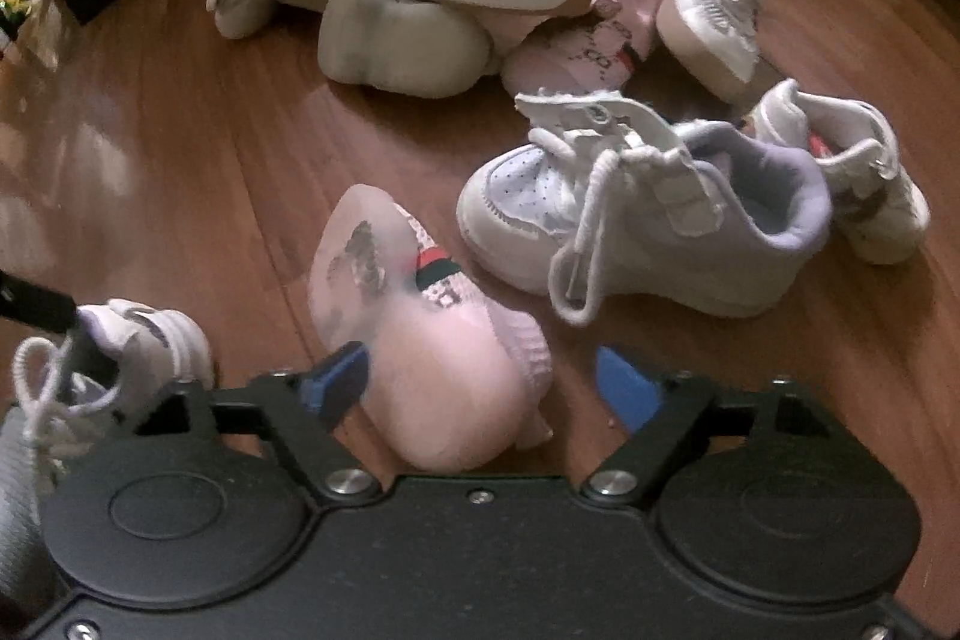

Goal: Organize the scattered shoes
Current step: 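Lift the white sneaker with the left tool away from the pile, then grasp the pink soft shoe with the right tool while the left tool holds the sneaker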

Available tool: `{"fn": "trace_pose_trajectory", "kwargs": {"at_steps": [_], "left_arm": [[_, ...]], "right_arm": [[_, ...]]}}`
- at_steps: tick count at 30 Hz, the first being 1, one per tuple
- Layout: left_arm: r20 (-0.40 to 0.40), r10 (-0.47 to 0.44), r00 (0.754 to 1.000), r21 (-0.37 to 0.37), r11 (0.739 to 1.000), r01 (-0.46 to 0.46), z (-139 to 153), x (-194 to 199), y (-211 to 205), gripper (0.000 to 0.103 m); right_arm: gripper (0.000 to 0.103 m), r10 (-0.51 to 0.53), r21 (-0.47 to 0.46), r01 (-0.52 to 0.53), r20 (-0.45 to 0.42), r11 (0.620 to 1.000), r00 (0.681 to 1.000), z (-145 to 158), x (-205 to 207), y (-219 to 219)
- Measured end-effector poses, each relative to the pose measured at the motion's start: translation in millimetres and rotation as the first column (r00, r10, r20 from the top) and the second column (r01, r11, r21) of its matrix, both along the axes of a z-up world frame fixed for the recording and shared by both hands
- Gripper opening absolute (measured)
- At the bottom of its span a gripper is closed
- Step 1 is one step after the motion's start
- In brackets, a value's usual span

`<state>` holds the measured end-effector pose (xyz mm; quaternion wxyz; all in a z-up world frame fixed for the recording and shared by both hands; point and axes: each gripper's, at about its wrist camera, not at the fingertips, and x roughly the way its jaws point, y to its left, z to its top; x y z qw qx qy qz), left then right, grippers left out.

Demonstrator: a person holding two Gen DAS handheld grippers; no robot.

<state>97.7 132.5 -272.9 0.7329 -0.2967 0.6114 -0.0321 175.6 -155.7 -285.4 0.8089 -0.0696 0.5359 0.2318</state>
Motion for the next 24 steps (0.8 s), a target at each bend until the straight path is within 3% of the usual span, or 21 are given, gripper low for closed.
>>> {"fn": "trace_pose_trajectory", "kwargs": {"at_steps": [1, 2, 6, 7, 10, 13, 18, 21, 23, 24], "left_arm": [[0.005, 0.005, 1.000, 0.000, 1.000, -0.005, 0.2, 0.5, 0.8, 0.050], [0.011, 0.010, 1.000, 0.000, 1.000, -0.010, 0.4, 1.0, 1.6, 0.050], [0.009, 0.021, 1.000, -0.006, 1.000, -0.021, -0.9, 2.4, 2.8, 0.050], [0.009, 0.028, 1.000, -0.006, 1.000, -0.028, -0.9, 2.6, 4.1, 0.050], [0.023, 0.037, 0.999, -0.004, 0.999, -0.037, 1.9, 2.8, 7.6, 0.050], [0.041, 0.040, 0.998, -0.004, 0.999, -0.040, 5.4, 1.8, 9.9, 0.050], [0.042, 0.055, 0.998, -0.006, 0.998, -0.055, 5.0, 0.7, 14.9, 0.050], [0.054, 0.047, 0.997, 0.002, 0.999, -0.048, 6.8, 0.9, 16.5, 0.050], [0.062, 0.014, 0.998, 0.032, 0.999, -0.016, 9.1, 1.7, 15.0, 0.050], [0.067, -0.017, 0.998, 0.057, 0.998, 0.013, 10.8, 2.2, 13.0, 0.050]], "right_arm": [[0.074, 0.012, 0.013, -0.012, 0.000, 1.000, 1.000, -0.7, 0.5, 0.7], [0.058, 0.031, 0.021, -0.031, 0.006, 0.999, 1.000, 0.4, -0.8, 2.3], [0.053, 0.166, -0.045, -0.162, 0.080, 0.986, 0.983, 7.5, -23.4, 20.9], [0.047, 0.201, -0.060, -0.196, 0.085, 0.979, 0.976, 7.7, -30.9, 25.3], [0.040, 0.332, -0.128, -0.317, 0.126, 0.940, 0.935, 8.2, -61.5, 41.7], [0.040, 0.428, -0.207, -0.390, 0.191, 0.897, 0.883, 12.5, -94.7, 54.8], [0.044, 0.511, -0.118, -0.498, 0.158, 0.859, 0.845, 26.9, -128.5, 66.8], [0.046, 0.444, -0.054, -0.442, 0.158, 0.896, 0.882, 38.5, -121.9, 63.6], [0.060, 0.394, -0.034, -0.394, 0.160, 0.919, 0.905, 41.0, -116.5, 58.8], [0.061, 0.359, -0.022, -0.360, 0.163, 0.933, 0.919, 43.1, -111.6, 55.5]]}}
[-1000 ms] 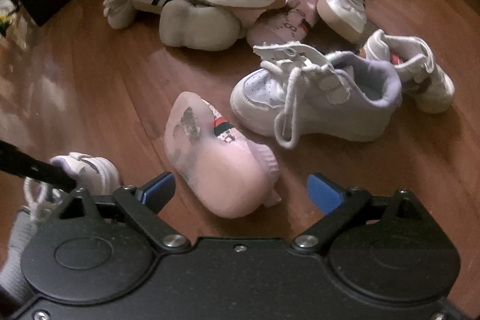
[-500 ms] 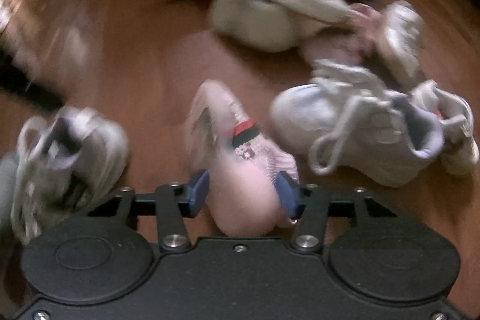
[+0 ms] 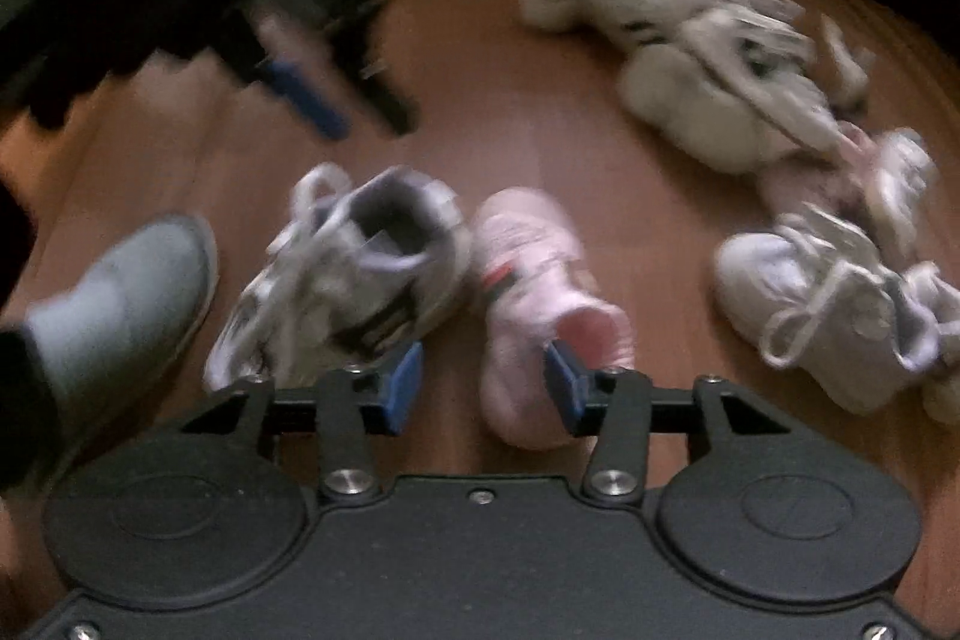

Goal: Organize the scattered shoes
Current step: 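Grasp the pink soft shoe with the right tool while the left tool holds the sneaker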

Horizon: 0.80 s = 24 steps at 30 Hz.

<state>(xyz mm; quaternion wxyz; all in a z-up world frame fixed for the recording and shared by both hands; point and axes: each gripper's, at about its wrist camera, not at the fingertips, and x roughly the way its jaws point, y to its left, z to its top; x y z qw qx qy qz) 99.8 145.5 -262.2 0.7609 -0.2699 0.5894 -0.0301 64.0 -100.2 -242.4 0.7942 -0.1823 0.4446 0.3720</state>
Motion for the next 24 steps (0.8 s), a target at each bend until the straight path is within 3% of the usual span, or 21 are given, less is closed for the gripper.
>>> {"fn": "trace_pose_trajectory", "kwargs": {"at_steps": [3, 6, 10, 12, 18, 20, 21, 22, 23, 24], "left_arm": [[0.003, -0.065, 0.998, 0.023, 0.998, 0.064, 1.3, -0.3, -5.6, 0.051], [0.005, -0.169, 0.986, 0.061, 0.984, 0.169, 0.4, -1.5, -18.5, 0.060], [-0.003, -0.238, 0.971, 0.103, 0.966, 0.237, -5.6, -3.8, -28.3, 0.061], [-0.007, -0.250, 0.968, 0.114, 0.962, 0.249, -11.5, -2.9, -30.6, 0.061], [-0.017, -0.270, 0.963, 0.106, 0.957, 0.271, -28.4, -0.4, -36.6, 0.061], [-0.027, -0.272, 0.962, 0.092, 0.957, 0.274, -36.0, -0.7, -38.6, 0.060], [-0.031, -0.262, 0.964, 0.081, 0.961, 0.264, -39.2, -1.1, -38.1, 0.052], [-0.027, -0.249, 0.968, 0.065, 0.966, 0.251, -41.6, -1.5, -37.2, 0.031], [-0.020, -0.235, 0.972, 0.047, 0.971, 0.236, -43.8, -1.8, -36.1, 0.029], [-0.018, -0.207, 0.978, 0.027, 0.978, 0.208, -45.2, -2.8, -33.6, 0.027]], "right_arm": [[0.061, -0.108, 0.042, 0.108, -0.022, 0.993, 0.994, 4.6, 16.2, -10.7], [0.061, -0.207, 0.097, 0.217, -0.102, 0.971, 0.973, 1.7, 39.9, -28.9], [0.054, -0.220, 0.062, 0.234, -0.181, 0.970, 0.959, -16.2, 56.5, -38.7], [0.054, -0.246, 0.053, 0.268, -0.257, 0.962, 0.935, -32.2, 66.3, -46.0], [0.054, -0.258, 0.096, 0.324, -0.416, 0.941, 0.872, -72.0, 84.9, -44.9], [0.050, -0.258, 0.125, 0.335, -0.412, 0.934, 0.874, -76.0, 86.4, -42.0], [0.045, -0.261, 0.133, 0.338, -0.400, 0.932, 0.878, -75.4, 87.8, -38.7], [0.019, -0.264, 0.132, 0.339, -0.396, 0.932, 0.880, -74.8, 88.7, -36.8], [0.009, -0.271, 0.131, 0.347, -0.396, 0.929, 0.877, -73.4, 87.7, -35.5], [0.009, -0.283, 0.130, 0.359, -0.398, 0.924, 0.873, -71.5, 85.9, -33.7]]}}
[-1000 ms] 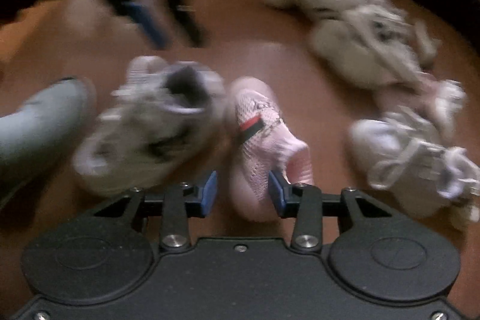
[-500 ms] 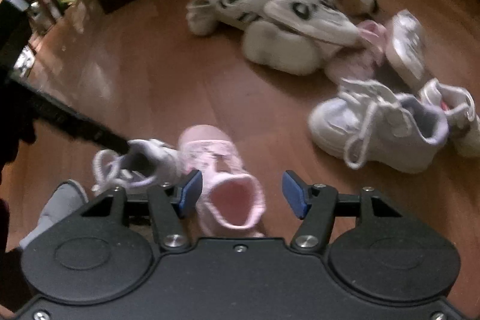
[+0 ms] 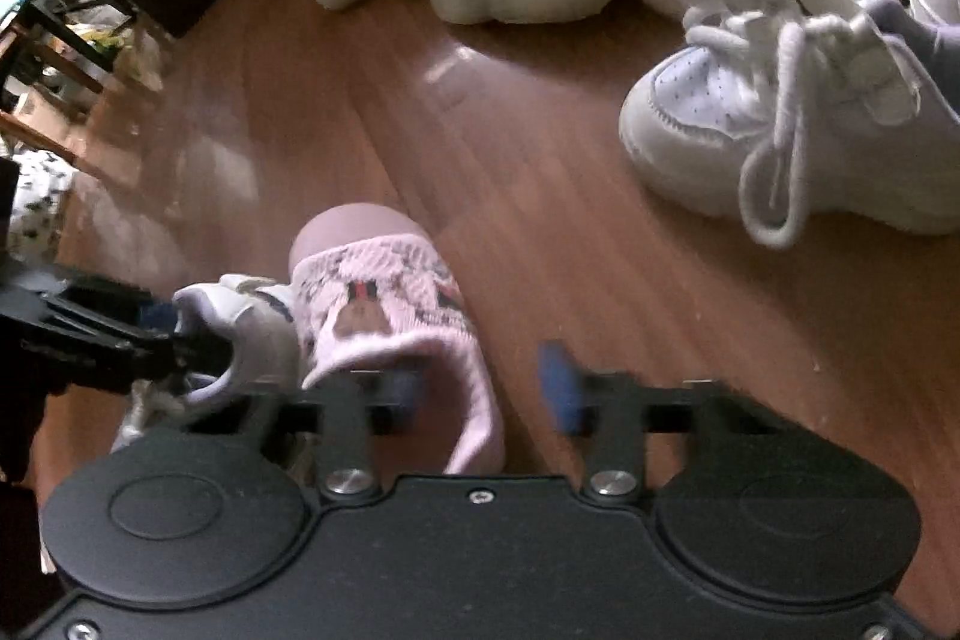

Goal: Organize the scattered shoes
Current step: 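Grasp the pink soft shoe with the right tool while the left tool holds the sneaker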

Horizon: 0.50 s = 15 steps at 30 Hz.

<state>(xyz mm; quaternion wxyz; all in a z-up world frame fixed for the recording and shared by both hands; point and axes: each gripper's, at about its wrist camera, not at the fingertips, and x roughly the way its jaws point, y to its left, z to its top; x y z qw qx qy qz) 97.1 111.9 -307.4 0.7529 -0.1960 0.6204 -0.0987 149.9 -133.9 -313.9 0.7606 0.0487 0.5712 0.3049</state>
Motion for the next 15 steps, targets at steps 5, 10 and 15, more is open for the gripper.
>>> {"fn": "trace_pose_trajectory", "kwargs": {"at_steps": [5, 10, 15], "left_arm": [[-0.019, 0.103, 0.995, -0.096, 0.990, -0.104, 0.0, 1.9, 8.2, 0.021], [0.007, 0.081, 0.997, -0.084, 0.993, -0.080, 13.3, 26.9, -8.0, 0.017], [0.025, 0.049, 0.999, -0.012, 0.999, -0.048, 13.3, 50.3, -21.5, 0.017]], "right_arm": [[0.007, -0.119, 0.000, 0.119, 0.053, 0.993, 0.992, 22.3, -4.4, -21.6], [0.007, -0.194, -0.097, 0.203, 0.097, 0.974, 0.976, 40.2, -0.8, -50.9], [0.007, -0.205, -0.176, 0.223, 0.113, 0.959, 0.972, 39.2, 0.1, -67.6]]}}
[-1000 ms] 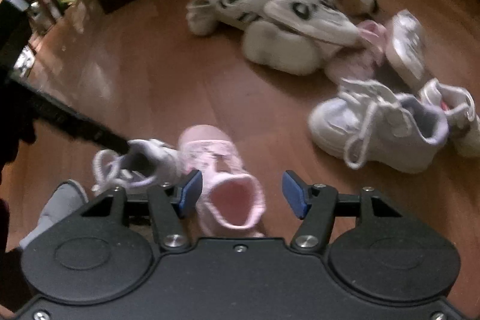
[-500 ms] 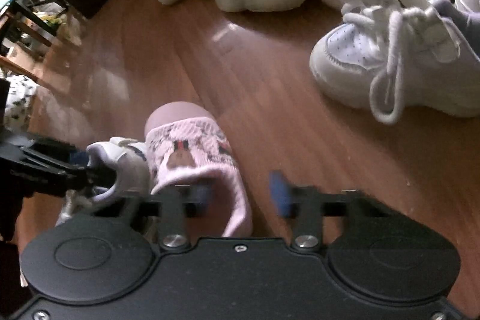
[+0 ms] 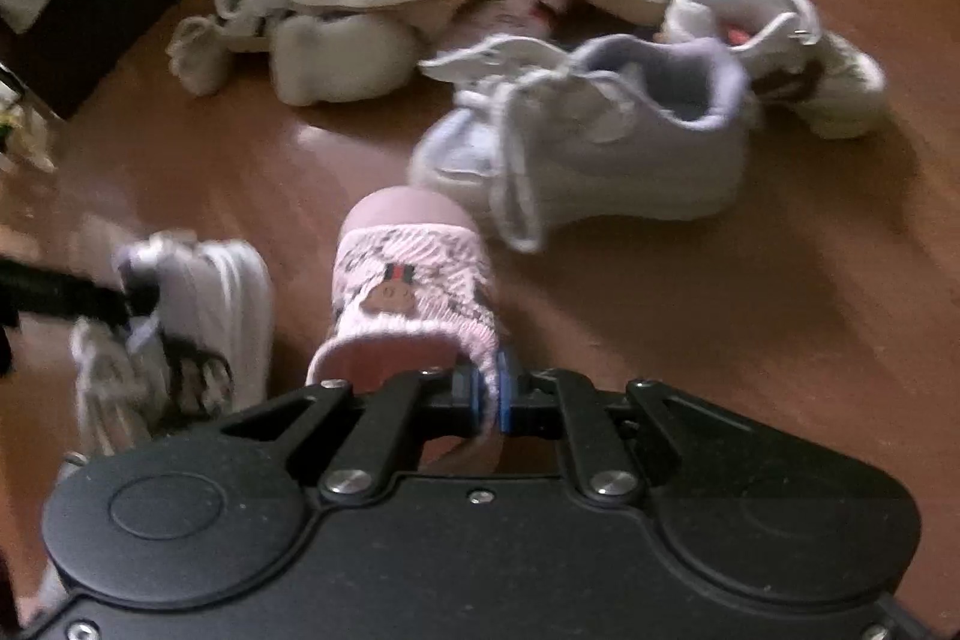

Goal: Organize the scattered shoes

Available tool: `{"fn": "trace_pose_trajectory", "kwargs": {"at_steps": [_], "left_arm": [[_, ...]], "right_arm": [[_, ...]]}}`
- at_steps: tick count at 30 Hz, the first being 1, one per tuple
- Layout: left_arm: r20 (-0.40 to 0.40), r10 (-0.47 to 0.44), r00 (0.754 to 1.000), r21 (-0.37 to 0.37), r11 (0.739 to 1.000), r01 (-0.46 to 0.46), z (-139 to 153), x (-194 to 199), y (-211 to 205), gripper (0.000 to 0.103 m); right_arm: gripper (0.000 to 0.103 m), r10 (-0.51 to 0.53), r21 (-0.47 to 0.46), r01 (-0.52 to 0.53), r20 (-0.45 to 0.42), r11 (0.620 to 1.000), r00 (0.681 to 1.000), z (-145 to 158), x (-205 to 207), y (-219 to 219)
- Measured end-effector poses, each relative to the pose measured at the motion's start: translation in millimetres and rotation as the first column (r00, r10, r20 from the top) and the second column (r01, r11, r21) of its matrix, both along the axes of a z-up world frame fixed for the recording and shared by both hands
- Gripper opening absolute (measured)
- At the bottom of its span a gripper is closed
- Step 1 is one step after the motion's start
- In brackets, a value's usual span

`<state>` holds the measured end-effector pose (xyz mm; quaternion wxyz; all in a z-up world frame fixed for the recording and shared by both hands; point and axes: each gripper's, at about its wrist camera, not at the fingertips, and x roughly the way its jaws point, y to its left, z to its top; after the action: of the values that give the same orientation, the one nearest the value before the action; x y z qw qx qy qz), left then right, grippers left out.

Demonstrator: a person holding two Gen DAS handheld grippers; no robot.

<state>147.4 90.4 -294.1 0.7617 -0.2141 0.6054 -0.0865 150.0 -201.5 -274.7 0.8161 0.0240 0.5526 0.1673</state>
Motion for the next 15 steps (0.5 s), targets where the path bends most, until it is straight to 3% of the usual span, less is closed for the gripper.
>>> {"fn": "trace_pose_trajectory", "kwargs": {"at_steps": [3, 4, 6, 8, 10, 15], "left_arm": [[-0.045, 0.004, 0.999, 0.003, 1.000, -0.003, -7.9, 15.6, -5.1, 0.029], [-0.044, -0.007, 0.999, 0.019, 1.000, 0.008, -7.3, 16.9, -7.4, 0.044], [-0.019, -0.022, 1.000, 0.029, 0.999, 0.023, -1.8, 15.1, -6.1, 0.062], [0.023, -0.025, 0.999, 0.026, 0.999, 0.024, 9.2, 11.4, -3.0, 0.062], [0.076, -0.012, 0.997, 0.027, 1.000, 0.010, 22.2, 6.4, 3.7, 0.063], [0.100, 0.035, 0.994, 0.012, 0.999, -0.037, 28.8, -2.3, 17.3, 0.063]], "right_arm": [[0.008, -0.013, -0.019, 0.012, -0.019, 1.000, 1.000, -12.3, -0.4, -5.2], [0.010, -0.016, -0.020, 0.015, -0.029, 1.000, 0.999, -15.8, -1.1, -5.7], [0.015, -0.013, -0.023, 0.012, -0.047, 1.000, 0.999, -21.7, -3.8, -4.3], [0.025, -0.005, -0.031, 0.003, -0.052, 1.000, 0.999, -24.8, -6.2, -0.5], [0.029, 0.015, -0.036, -0.017, -0.053, 0.999, 0.999, -28.5, -9.1, 2.5], [0.019, 0.143, -0.067, -0.147, -0.052, 0.987, 0.988, -27.6, -15.9, 5.1]]}}
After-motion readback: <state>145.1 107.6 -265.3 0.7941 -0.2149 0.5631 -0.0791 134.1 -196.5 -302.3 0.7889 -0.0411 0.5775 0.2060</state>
